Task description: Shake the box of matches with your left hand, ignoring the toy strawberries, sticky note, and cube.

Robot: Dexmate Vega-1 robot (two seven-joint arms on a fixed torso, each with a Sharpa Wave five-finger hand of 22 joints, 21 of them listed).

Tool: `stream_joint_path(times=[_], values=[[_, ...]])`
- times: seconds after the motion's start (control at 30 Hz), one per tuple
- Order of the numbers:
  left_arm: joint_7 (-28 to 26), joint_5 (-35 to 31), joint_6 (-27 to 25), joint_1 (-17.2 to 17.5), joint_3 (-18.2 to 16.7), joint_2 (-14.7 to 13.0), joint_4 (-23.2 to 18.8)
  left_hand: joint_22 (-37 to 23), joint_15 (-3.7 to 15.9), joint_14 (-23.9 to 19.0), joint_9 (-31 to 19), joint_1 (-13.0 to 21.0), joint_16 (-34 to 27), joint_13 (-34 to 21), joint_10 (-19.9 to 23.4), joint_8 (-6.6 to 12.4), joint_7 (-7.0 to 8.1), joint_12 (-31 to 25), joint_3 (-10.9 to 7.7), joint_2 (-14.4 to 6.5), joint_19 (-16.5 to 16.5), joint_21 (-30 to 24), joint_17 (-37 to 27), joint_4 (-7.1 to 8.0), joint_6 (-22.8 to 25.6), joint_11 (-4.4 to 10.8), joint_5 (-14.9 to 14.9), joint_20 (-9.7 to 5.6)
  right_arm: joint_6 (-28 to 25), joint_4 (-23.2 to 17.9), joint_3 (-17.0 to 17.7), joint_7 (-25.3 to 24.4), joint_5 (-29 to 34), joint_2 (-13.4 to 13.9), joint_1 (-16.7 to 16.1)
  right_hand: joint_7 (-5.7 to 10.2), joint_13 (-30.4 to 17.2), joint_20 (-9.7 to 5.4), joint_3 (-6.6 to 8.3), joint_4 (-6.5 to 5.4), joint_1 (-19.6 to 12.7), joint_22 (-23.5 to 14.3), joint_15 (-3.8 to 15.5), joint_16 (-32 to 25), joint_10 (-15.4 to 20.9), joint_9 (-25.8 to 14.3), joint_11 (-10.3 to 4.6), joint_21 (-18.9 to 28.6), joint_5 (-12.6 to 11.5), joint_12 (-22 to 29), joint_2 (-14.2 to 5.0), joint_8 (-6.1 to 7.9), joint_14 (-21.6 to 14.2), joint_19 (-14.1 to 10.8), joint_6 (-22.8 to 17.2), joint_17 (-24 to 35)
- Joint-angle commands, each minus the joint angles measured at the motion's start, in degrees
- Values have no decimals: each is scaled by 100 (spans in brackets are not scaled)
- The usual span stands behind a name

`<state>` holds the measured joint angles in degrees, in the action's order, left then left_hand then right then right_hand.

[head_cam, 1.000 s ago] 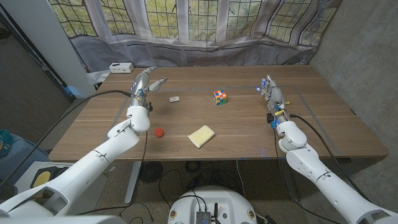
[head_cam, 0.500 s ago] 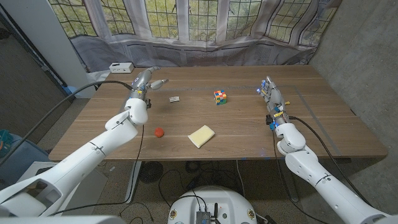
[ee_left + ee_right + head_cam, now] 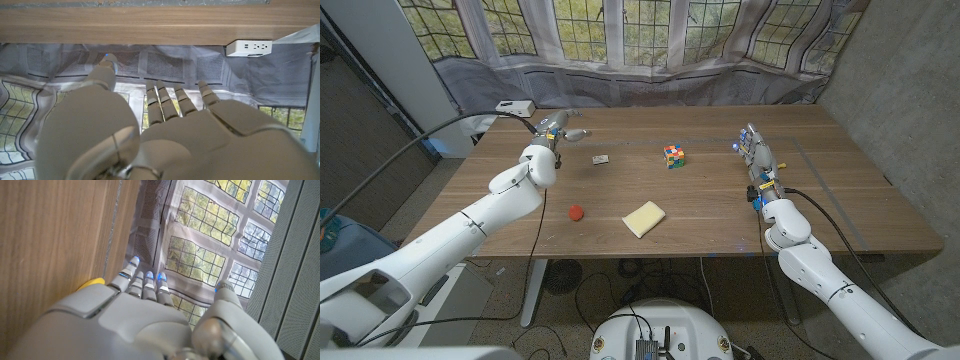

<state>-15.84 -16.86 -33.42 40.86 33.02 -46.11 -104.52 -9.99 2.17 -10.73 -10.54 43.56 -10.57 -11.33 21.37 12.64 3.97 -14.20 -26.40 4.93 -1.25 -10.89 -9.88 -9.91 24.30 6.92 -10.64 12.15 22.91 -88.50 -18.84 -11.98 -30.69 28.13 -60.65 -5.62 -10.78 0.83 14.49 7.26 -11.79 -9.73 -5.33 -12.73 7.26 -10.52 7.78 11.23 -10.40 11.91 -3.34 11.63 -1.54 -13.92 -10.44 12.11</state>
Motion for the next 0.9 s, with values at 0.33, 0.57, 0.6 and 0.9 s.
stream_joint_path(times=[0.33,0.57,0.6,0.9], values=[[1533,-2,-528,-869,498,-294,-11,-14,-43,-62,-11,178,-32,-16,234,-75,-193,-43,11,-5,101,23,3,41,-91,-69,-8,7,-37,-68,23,-60,23,7,-23,-3,-33,36,-5,34,-64,-20,-3,10,64,-19,8,-12,12,-8,-9,-24,-11,-24,-36,30],[2032,-150,-729,-1224,795,-336,91,-15,-29,-53,-12,264,-26,-16,243,-103,-214,-26,-7,-45,116,18,3,35,-144,-40,-5,6,-40,-47,12,-49,16,-5,-20,4,-33,40,-5,36,-70,-20,0,12,68,-20,9,-14,12,-9,-12,-26,-13,-15,-38,30],[2118,-174,-737,-1281,842,-345,109,-15,-27,-53,-12,272,-26,-15,239,-103,-209,-22,-9,-49,117,17,3,34,-144,-48,-4,6,-20,-33,4,-39,44,3,-15,6,-33,38,-5,37,-70,-20,1,13,68,-20,9,-14,12,-9,-12,-26,-12,-15,-38,30],[2859,-578,-620,-1764,1297,-421,287,-14,-49,42,-14,535,5,-18,60,-158,-194,85,-97,-220,174,18,2,18,-296,-54,10,4,-33,-64,4,-81,38,-24,-25,8,-34,45,-5,40,-77,-20,-4,16,68,-20,7,-15,13,-13,-15,-27,-12,-8,-43,30]])
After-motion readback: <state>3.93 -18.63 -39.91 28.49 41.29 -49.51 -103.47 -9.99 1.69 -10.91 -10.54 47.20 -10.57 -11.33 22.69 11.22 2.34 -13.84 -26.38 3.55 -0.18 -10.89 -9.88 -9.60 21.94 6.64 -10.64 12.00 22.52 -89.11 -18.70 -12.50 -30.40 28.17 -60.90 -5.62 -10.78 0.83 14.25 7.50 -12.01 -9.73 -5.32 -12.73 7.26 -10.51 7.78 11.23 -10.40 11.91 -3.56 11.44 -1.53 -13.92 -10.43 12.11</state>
